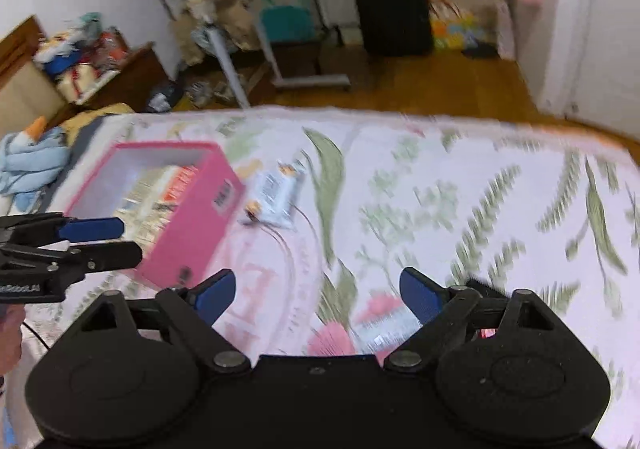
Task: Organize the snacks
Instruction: 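Grasp a white snack bar with the left gripper while the right grasps another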
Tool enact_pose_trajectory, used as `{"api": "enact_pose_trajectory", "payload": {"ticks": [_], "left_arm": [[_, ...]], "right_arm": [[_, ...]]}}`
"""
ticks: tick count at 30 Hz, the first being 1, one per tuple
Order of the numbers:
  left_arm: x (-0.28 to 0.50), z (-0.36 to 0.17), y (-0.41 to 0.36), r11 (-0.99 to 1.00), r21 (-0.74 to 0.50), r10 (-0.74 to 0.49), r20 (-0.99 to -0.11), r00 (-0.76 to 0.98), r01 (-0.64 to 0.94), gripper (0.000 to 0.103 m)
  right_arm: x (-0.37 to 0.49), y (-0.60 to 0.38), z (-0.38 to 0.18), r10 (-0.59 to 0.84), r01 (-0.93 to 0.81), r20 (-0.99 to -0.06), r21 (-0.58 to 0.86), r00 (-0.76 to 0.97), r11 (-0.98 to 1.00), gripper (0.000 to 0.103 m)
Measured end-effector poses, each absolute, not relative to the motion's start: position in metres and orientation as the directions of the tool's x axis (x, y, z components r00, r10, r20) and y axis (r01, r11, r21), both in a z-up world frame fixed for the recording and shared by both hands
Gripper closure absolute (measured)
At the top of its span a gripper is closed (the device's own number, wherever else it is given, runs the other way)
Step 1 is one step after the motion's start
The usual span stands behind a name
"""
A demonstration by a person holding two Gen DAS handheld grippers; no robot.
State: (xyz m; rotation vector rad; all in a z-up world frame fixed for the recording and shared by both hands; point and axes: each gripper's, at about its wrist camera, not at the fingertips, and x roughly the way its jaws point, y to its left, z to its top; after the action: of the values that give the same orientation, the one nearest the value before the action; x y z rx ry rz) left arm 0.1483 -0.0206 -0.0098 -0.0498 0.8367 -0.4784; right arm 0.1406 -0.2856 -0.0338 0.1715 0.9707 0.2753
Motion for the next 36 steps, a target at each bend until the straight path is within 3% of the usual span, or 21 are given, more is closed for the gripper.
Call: {"api": "enact_pose_trajectory", "payload": {"ticks": [9, 13, 17, 20, 24, 27, 30, 32, 36], "left_arm": [[0.188, -0.067, -0.06, 0.938, -0.175, -0.329, -0.714, 0.618, 0.298, 0.047], [0.217, -0.094, -0.083, 0.964, -0.064, -0.22, -0.741, 0.634, 0.259, 0.047], [0.248, -0.117, -0.092, 0.976, -0.108, -0.203, -0.773, 0.601, 0.191, 0.047], [0.261, -0.132, -0.097, 0.985, -0.061, -0.152, -0.747, 0.647, 0.161, 0.047], [0.274, -0.15, -0.094, 0.991, -0.037, -0.112, -0.745, 0.657, 0.128, 0.047], [0.282, -0.156, -0.09, 0.988, -0.038, -0.124, -0.755, 0.644, 0.147, 0.047], [0.287, -0.16, -0.09, 0.985, -0.005, -0.118, -0.756, 0.644, 0.175, 0.056], [0.289, -0.164, -0.093, 0.981, 0.026, -0.104, -0.761, 0.64, 0.19, 0.072], [0.292, -0.165, -0.091, 0.981, 0.003, -0.122, -0.768, 0.629, 0.195, 0.077]], "right_arm": [[0.165, -0.335, -0.127, 0.423, 0.146, -0.834, 0.496, 0.355, 0.856, 0.022], [0.172, -0.338, -0.158, 0.419, 0.195, -0.86, 0.483, 0.291, 0.854, 0.023], [0.184, -0.332, -0.179, 0.39, 0.191, -0.866, 0.459, 0.312, 0.868, 0.024], [0.187, -0.317, -0.181, 0.334, 0.138, -0.868, 0.406, 0.367, 0.903, 0.026], [0.187, -0.285, -0.178, 0.191, -0.038, -0.865, 0.197, 0.463, 0.98, 0.058], [0.188, -0.276, -0.18, 0.172, -0.115, -0.838, 0.131, 0.517, 0.985, 0.064], [0.193, -0.279, -0.177, 0.194, -0.158, -0.807, 0.126, 0.558, 0.979, 0.066], [0.195, -0.282, -0.177, 0.215, -0.163, -0.796, 0.148, 0.566, 0.975, 0.067], [0.198, -0.286, -0.179, 0.22, -0.149, -0.803, 0.165, 0.554, 0.975, 0.067]]}}
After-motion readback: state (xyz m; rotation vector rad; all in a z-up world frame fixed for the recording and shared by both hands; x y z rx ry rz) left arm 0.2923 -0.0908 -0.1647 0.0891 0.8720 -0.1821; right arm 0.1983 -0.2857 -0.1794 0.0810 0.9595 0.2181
